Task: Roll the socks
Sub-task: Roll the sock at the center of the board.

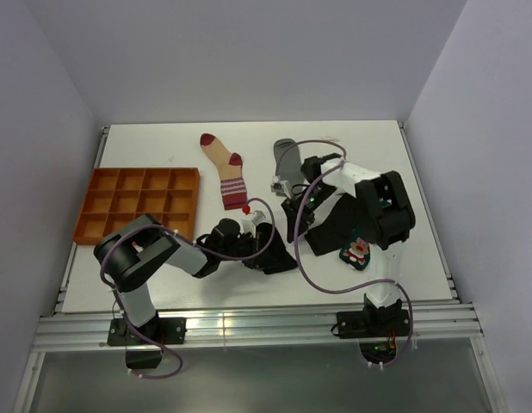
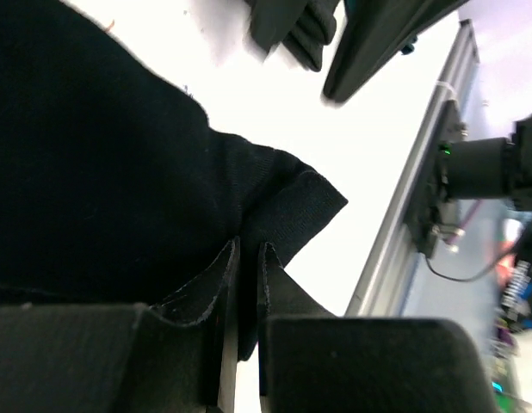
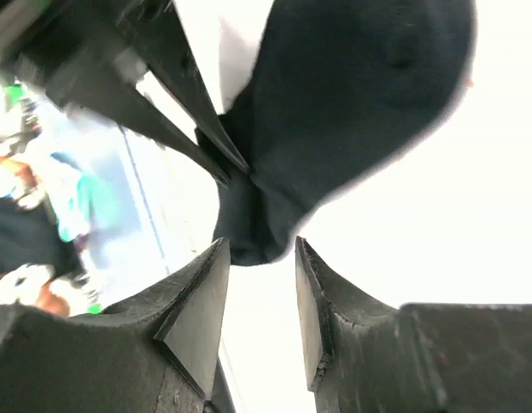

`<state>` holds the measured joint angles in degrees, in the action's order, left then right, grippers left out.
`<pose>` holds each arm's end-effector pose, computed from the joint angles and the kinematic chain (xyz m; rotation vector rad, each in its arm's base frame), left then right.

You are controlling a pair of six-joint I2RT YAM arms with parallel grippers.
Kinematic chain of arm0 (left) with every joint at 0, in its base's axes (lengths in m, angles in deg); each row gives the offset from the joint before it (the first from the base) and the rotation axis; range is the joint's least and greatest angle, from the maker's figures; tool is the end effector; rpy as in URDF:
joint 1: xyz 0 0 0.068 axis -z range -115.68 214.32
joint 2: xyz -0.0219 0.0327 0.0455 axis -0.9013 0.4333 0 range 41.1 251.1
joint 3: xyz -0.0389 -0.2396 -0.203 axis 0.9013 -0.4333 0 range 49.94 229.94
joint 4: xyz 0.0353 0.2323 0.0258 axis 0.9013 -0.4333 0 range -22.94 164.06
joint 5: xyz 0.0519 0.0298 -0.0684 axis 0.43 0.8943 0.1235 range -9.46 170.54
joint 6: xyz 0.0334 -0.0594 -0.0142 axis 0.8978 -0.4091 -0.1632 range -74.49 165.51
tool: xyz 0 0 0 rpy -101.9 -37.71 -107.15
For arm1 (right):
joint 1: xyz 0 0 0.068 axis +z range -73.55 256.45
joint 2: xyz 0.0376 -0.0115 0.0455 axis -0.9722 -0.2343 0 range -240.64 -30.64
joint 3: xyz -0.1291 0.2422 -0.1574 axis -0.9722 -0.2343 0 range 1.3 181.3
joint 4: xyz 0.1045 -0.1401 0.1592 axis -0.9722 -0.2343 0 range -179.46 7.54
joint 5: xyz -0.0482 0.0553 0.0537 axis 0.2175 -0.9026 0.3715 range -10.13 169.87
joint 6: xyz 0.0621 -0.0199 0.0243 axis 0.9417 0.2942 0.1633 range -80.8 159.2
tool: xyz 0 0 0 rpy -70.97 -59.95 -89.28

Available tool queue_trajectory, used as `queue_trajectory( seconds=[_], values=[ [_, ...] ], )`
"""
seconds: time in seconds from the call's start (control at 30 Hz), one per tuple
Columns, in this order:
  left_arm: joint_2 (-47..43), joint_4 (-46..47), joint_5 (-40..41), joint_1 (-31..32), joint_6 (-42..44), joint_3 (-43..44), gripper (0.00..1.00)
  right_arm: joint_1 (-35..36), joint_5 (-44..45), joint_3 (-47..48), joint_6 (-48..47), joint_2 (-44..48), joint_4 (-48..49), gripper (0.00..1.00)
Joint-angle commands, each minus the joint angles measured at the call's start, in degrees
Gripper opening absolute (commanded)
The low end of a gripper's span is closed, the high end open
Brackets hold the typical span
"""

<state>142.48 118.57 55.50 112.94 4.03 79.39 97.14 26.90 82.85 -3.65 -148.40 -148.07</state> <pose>0.1916 -0.2535 0.1700 0.4527 2.2748 -1.3492 0.3144 0.1670 0.2006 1.3458 -2.4457 -1.4187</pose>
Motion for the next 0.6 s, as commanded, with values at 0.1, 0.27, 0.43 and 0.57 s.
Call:
queue_trajectory(
  seconds=[0.1, 0.27, 0.43, 0.57],
  values=[
    [4.17, -7.07, -11.34, -5.01, -2.30, -2.30, 0.00, -2.06, 4.97, -11.14, 0.31, 15.67, 16.80, 0.45],
    [6.10, -11.10, -18.20, -7.75, -3.17, -0.01, 0.00, -0.65, 7.97, -21.25, -3.63, 25.81, 24.99, 0.52],
    [9.44, -10.24, -21.28, -8.89, -7.38, 1.39, 0.00, 3.82, 11.83, -28.37, -5.05, 33.81, 30.08, 0.57],
    [11.03, -9.53, -23.04, -9.86, -9.85, 1.84, 0.00, 13.57, 18.42, -34.87, -4.09, 38.56, 36.41, 0.60]
  ],
)
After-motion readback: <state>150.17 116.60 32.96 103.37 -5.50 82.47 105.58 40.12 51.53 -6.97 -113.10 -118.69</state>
